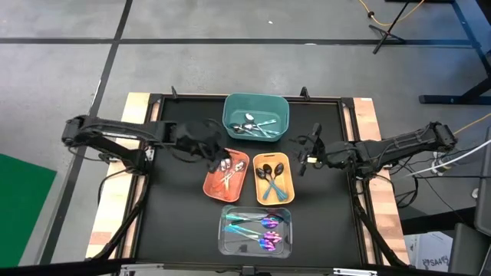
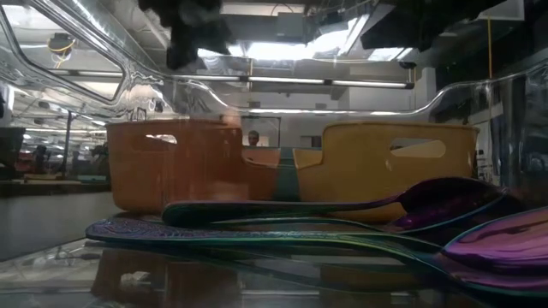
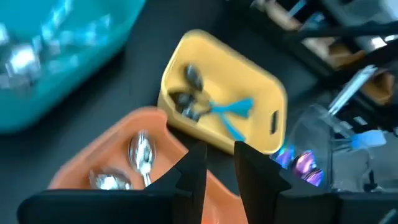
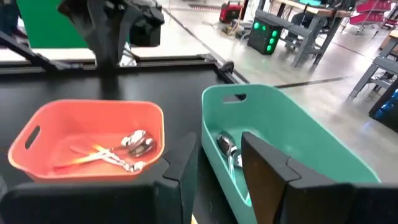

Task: Sort silverware by color (type)
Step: Return to Home Position

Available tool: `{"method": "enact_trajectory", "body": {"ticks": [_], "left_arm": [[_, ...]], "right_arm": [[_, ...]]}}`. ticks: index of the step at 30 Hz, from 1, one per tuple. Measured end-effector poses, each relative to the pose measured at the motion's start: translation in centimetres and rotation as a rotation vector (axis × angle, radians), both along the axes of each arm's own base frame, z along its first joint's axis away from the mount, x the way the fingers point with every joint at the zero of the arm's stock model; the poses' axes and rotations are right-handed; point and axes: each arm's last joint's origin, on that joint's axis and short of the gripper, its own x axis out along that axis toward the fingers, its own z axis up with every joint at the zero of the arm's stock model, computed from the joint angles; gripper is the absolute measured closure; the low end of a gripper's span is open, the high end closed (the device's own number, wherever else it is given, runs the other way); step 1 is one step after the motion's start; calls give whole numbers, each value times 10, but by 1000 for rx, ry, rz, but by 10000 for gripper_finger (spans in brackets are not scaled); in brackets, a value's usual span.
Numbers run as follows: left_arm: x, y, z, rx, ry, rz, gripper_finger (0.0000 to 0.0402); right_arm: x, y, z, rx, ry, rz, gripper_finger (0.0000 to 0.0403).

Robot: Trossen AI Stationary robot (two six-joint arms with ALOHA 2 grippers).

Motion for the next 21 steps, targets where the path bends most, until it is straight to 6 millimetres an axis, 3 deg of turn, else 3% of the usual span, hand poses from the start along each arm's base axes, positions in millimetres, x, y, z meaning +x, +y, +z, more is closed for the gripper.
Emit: {"method": "enact_trajectory", "body": {"ticks": [10,16,21], "left_arm": [[-75,1,67,263,-263,-14,326],[-124,3,91,394,-389,42,326],[-158,2,101,457,-458,31,326]], "right_arm": [[-43,-8,33,10,-139,71,288],[-78,-15,50,35,-245,101,288],[-107,-21,59,57,-334,139,288]]}}
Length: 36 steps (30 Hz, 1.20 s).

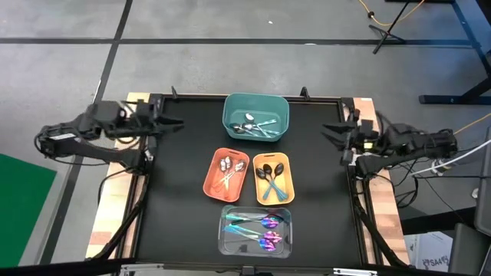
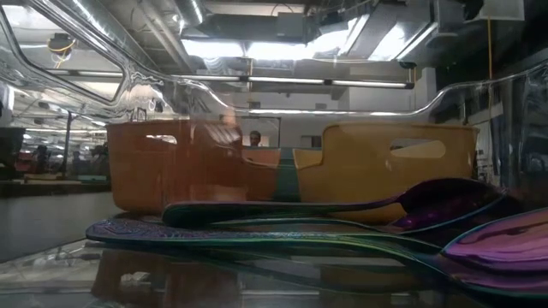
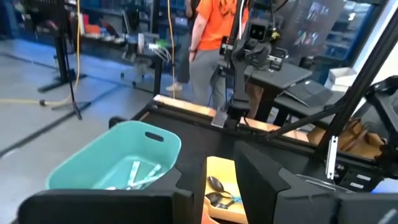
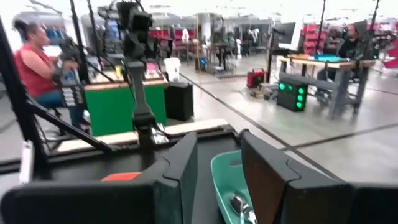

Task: Sort silverware by color (type)
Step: Return to Home Position

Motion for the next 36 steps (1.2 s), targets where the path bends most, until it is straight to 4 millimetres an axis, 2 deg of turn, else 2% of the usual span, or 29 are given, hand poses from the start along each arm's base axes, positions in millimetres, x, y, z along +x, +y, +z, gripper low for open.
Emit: {"method": "enact_trajectory", "body": {"ticks": [7,16,26,36], "left_arm": [[-34,-1,0,27,-25,-3,326],[-51,-1,-8,112,53,-17,326],[-51,-1,-17,119,123,-22,326],[-34,-1,-59,117,147,-36,326]], "right_arm": [[-23,-4,0,4,-25,55,288],[-32,-5,-5,-5,14,78,288],[-51,-9,-9,5,6,79,288],[-67,-11,-16,7,22,139,288]]}}
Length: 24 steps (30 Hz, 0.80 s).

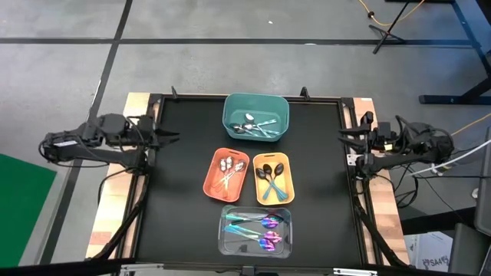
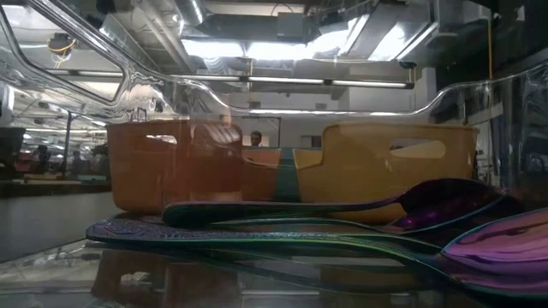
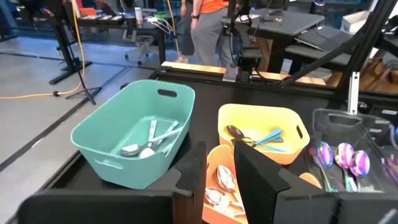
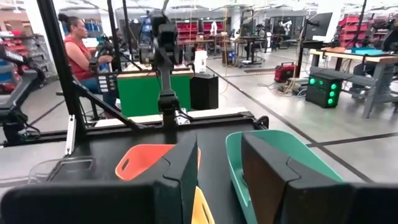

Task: Sort silverware by color (type)
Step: Return to Home Position

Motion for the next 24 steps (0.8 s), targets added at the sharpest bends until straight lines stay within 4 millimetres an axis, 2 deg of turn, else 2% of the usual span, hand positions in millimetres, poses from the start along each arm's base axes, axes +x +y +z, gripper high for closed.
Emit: {"method": "enact_trajectory", "body": {"ticks": [9,17,24], "left_arm": [[7,-3,-41,-17,-99,-93,326],[3,-4,-66,-1,-195,-133,326],[-2,-5,-79,50,-270,-169,326]], "right_arm": [[-5,-1,-7,6,24,26,288],[12,5,-32,-8,75,78,288],[29,9,-55,-36,61,98,288]]}}
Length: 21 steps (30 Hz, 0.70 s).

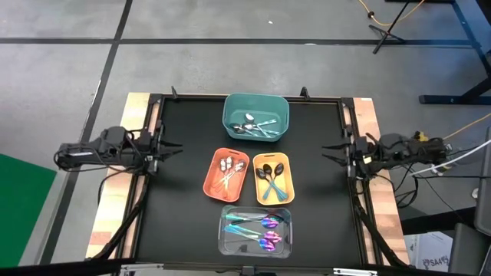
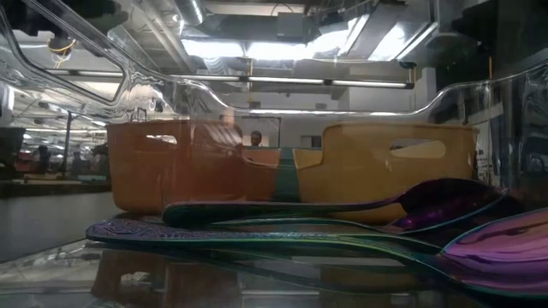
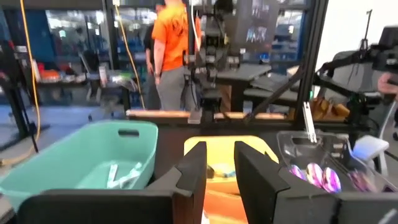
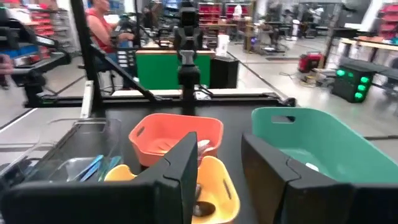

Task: Sort silverware by color (type)
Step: Return to Home Position

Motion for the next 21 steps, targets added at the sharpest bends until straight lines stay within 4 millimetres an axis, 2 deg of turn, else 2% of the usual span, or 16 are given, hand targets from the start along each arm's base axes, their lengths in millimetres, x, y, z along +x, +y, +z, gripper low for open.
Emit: {"method": "enact_trajectory", "body": {"ticks": [7,21], "left_arm": [[-2,-1,-8,18,-43,-17,326],[-3,-1,-3,83,-95,-34,326]], "right_arm": [[13,5,-19,-10,-41,85,288],[29,9,-59,1,-123,85,288]]}}
